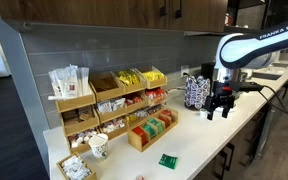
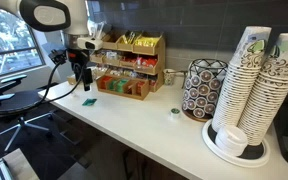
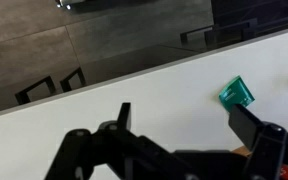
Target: Put the green sachet in the second compartment from the left of the wooden case on the counter
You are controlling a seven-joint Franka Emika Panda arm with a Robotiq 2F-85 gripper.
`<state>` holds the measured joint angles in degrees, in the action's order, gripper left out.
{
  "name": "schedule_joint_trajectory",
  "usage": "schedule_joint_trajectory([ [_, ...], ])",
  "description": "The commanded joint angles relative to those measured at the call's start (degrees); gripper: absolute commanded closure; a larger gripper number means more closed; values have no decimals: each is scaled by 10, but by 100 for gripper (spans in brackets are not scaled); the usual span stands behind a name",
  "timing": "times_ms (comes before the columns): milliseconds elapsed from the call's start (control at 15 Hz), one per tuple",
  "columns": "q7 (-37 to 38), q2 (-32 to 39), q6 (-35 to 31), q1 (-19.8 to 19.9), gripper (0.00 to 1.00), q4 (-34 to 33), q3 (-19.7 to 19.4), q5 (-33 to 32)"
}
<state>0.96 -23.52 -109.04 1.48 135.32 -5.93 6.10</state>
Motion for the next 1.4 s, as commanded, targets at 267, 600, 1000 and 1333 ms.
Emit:
schedule_joint_trajectory([
  [267, -3, 1, 2, 8, 0, -1, 7, 3],
  [600, -3, 1, 2, 8, 0, -1, 7, 3],
  [1000, -14, 62, -40, -34, 0, -6, 43, 47],
  [1333, -32, 134, -130, -70, 0, -14, 77, 103],
])
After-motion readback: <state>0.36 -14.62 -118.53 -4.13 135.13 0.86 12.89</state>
